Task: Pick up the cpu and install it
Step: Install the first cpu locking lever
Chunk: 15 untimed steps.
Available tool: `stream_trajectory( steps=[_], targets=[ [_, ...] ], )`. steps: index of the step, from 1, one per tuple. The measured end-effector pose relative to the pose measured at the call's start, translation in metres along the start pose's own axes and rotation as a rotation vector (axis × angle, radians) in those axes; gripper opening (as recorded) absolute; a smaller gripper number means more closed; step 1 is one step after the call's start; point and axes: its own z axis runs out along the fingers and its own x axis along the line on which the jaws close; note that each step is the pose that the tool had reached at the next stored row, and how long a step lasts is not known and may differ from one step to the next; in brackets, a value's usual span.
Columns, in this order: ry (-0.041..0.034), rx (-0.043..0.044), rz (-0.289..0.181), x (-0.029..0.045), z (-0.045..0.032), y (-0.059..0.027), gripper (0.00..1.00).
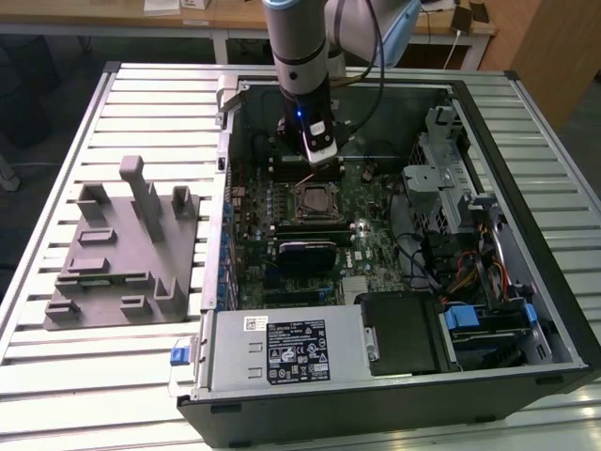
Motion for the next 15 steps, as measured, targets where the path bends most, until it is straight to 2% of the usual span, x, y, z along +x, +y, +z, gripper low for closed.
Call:
stream_trajectory(
  steps=[3,5,10,15],
  targets=[
    [-0.0025,-0.0002,0.0,0.0006,0.0024,0.0001,0.11],
    [-0.0072,0.0009,0.0,0.0009,0.0034,0.0003,0.11],
    [-0.0211,0.0152,0.0,0.001,0.006,0.0009,0.11],
    [-0.0307,0.024,0.039,0.0002,0.0088,0.001,0.11]
  ],
)
